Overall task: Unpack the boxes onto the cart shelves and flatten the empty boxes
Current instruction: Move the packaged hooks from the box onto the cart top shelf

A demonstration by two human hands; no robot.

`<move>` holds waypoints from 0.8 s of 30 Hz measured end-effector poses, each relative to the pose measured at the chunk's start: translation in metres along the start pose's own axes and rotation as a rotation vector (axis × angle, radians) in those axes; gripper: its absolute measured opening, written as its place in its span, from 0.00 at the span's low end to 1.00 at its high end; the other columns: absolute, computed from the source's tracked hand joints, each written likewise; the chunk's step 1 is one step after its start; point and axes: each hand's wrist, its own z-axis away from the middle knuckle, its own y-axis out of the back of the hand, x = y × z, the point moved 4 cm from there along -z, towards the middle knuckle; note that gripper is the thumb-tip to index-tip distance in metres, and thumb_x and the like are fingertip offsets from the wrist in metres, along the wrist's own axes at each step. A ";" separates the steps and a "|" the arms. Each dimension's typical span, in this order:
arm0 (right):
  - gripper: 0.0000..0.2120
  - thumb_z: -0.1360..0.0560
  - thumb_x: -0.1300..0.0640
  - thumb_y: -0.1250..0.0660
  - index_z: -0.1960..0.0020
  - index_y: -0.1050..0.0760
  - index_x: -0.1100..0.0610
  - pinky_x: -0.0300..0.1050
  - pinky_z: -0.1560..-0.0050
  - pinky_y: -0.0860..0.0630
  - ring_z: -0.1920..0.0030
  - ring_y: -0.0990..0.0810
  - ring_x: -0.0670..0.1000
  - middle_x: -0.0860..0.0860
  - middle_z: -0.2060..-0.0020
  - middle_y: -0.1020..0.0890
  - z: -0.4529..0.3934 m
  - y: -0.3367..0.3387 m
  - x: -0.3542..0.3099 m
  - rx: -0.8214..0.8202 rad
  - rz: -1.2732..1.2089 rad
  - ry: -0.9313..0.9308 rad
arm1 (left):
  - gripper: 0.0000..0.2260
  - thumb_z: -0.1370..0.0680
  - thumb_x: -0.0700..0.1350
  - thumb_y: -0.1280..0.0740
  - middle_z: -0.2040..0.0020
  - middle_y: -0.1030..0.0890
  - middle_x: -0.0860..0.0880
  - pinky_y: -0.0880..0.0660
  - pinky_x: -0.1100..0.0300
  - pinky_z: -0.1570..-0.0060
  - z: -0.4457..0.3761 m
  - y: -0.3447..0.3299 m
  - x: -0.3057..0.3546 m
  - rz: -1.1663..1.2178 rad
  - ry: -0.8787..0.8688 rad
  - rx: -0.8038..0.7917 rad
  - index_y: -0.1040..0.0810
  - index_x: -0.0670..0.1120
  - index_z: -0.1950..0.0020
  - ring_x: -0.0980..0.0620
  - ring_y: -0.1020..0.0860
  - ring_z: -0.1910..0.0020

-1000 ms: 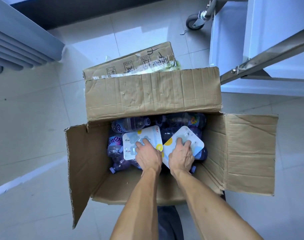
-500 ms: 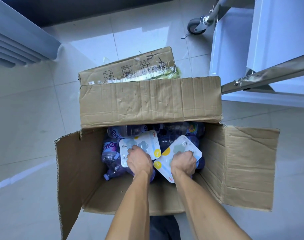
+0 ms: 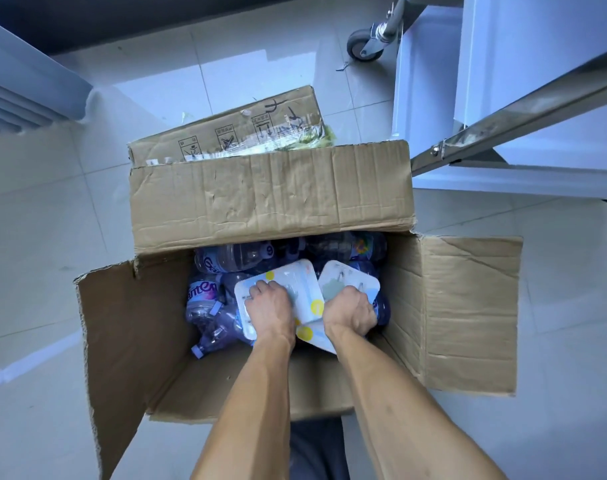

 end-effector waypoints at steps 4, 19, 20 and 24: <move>0.09 0.26 0.62 0.36 0.48 0.22 0.55 0.42 0.61 0.34 0.51 0.18 0.53 0.52 0.51 0.18 0.003 0.007 -0.008 0.041 0.095 0.122 | 0.13 0.24 0.33 0.38 0.42 0.22 0.41 0.25 0.56 0.49 0.008 0.009 -0.002 -0.030 -0.015 -0.050 0.26 0.39 0.40 0.44 0.22 0.42; 0.10 0.24 0.63 0.38 0.48 0.21 0.53 0.43 0.60 0.33 0.48 0.18 0.54 0.53 0.49 0.18 0.087 0.093 -0.004 0.088 0.034 0.227 | 0.13 0.24 0.38 0.36 0.40 0.20 0.44 0.26 0.55 0.48 0.092 0.122 0.006 0.045 -0.011 -0.047 0.21 0.45 0.40 0.44 0.22 0.41; 0.11 0.24 0.63 0.39 0.47 0.21 0.53 0.43 0.60 0.33 0.47 0.19 0.54 0.53 0.48 0.18 0.098 0.108 0.000 0.095 0.030 0.235 | 0.12 0.24 0.39 0.36 0.41 0.20 0.45 0.26 0.56 0.49 0.106 0.136 0.006 0.069 -0.015 -0.037 0.21 0.45 0.41 0.45 0.21 0.42; 0.14 0.21 0.61 0.42 0.42 0.22 0.53 0.47 0.48 0.28 0.42 0.20 0.55 0.53 0.43 0.19 0.149 0.184 0.029 0.146 0.022 0.278 | 0.12 0.22 0.40 0.38 0.41 0.20 0.45 0.27 0.55 0.49 0.172 0.201 0.016 0.078 -0.044 0.036 0.22 0.46 0.40 0.45 0.21 0.42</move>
